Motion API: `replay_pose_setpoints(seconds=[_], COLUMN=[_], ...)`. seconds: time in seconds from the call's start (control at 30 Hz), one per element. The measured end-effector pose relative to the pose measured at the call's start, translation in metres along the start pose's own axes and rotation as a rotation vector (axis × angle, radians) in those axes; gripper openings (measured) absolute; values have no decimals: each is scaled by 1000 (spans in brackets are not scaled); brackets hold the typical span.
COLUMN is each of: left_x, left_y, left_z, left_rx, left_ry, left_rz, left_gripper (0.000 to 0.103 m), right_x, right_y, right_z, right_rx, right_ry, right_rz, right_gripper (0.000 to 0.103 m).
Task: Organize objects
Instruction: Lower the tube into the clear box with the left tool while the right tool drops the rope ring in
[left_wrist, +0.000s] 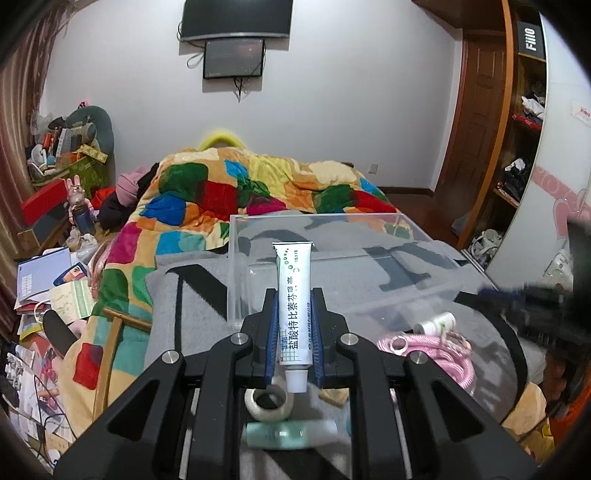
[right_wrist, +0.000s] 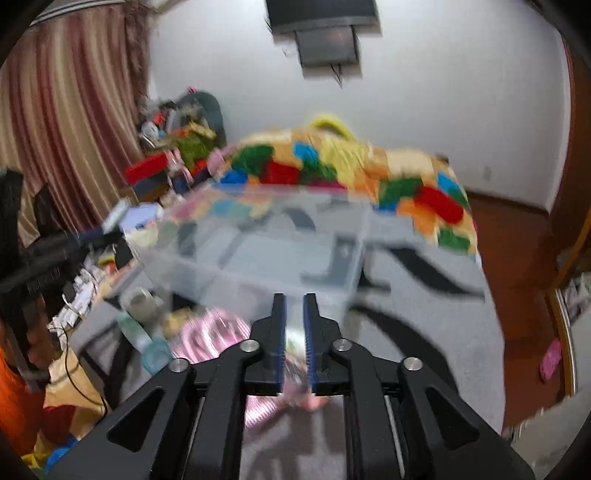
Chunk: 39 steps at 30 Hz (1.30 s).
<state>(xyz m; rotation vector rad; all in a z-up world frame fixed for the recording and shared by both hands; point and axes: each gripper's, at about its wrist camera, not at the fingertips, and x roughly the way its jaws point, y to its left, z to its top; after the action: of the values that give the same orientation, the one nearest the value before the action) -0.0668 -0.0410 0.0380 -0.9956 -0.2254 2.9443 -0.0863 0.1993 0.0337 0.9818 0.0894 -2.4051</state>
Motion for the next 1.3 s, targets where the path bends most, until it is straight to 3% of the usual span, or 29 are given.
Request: replay_pose_setpoints(seconds=[0.07,0.2,0.33,0.37,0.4,0.5,0.73,0.97,1.1,1.3], left_x=[10,28,47,52,58,75,107,107,100,87], left_y=[0,-1,-6,-7,-8,-7,-3,-1,-1,2], left_z=[5,14,25,27,30,34,30,33,34,31], left_rx=[5,19,47,54,57,61,46,37,41,39], left_ry=[18,55,84,92,104,147,242,246,229,202], left_rz=[5,20,43,46,51,47,17,-14,-23,-36], left_gripper=[15,15,15,15,15,16,16,16,16,34], right_x=[11,29,40,39,37,29,-7,-3,32,85], right_y=[-12,-30,-24,-21,-18,-17,-7,13,15,7], right_z=[-14,-36,-50,-52,-53,-51,-16,46,73,78], right_rx=[42,100,72,52,27,15,-13,-59,-56,-21], right_ry=[53,129,160,148,139,134,25,-67,-24,112], right_rz=[-21,-21,-35,-49,-58,-32,-4,1,-8,-19], right_gripper=[32,32,31,25,11,6,6,6,6,6])
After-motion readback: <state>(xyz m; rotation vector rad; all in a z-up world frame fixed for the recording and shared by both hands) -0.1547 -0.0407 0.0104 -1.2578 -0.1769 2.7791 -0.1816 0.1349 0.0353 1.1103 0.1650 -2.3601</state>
